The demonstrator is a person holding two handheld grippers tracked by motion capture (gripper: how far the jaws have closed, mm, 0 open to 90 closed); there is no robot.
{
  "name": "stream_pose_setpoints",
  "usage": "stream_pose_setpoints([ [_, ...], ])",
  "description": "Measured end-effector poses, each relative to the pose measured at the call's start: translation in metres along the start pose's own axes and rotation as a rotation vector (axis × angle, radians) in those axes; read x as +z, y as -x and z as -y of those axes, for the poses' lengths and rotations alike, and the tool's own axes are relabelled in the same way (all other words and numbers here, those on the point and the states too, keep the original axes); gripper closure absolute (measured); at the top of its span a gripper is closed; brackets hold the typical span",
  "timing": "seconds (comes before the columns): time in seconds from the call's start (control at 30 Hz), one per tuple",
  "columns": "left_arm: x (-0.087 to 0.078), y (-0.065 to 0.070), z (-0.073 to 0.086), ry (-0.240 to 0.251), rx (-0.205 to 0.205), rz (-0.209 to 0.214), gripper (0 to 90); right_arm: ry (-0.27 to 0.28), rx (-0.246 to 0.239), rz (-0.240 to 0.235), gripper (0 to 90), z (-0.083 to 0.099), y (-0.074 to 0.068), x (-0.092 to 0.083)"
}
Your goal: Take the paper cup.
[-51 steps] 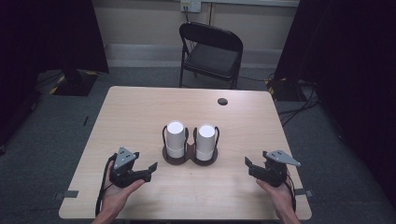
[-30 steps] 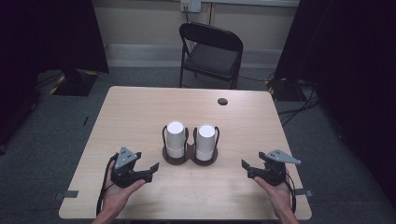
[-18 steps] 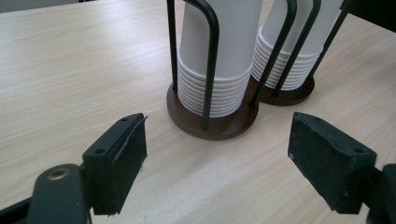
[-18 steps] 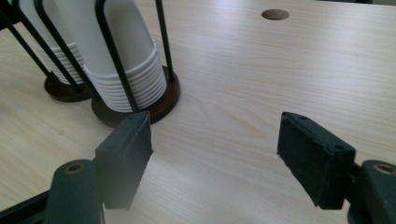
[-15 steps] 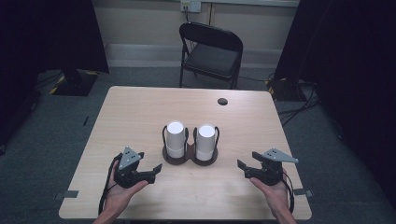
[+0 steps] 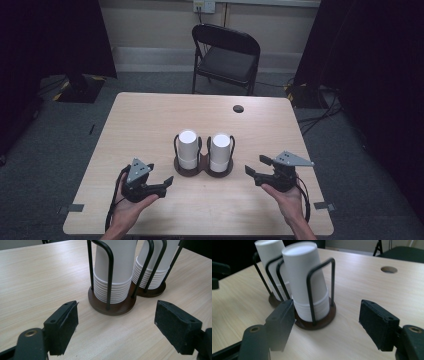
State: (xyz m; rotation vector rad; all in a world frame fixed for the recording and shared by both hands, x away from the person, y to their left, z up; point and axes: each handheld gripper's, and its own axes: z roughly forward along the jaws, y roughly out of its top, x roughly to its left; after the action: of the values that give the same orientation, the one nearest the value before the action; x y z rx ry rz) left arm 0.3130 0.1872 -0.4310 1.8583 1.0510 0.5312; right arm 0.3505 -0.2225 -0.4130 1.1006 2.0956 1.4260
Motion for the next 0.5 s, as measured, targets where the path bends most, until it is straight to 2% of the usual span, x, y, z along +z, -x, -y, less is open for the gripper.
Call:
stream_pose_setpoints([
  [0.27, -0.001, 0.0, 0.001, 0.0, 0.0, 0.001, 18.7, 0.021, -0.035, -0.04, 30.9, -0.021, -0.007, 0.014],
  [0.5, -0.001, 0.0, 0.001, -0.005, 0.009, 0.0, 18.7, 0.03, -0.048, -0.064, 33.1, -0.03, -0.01, 0.027],
])
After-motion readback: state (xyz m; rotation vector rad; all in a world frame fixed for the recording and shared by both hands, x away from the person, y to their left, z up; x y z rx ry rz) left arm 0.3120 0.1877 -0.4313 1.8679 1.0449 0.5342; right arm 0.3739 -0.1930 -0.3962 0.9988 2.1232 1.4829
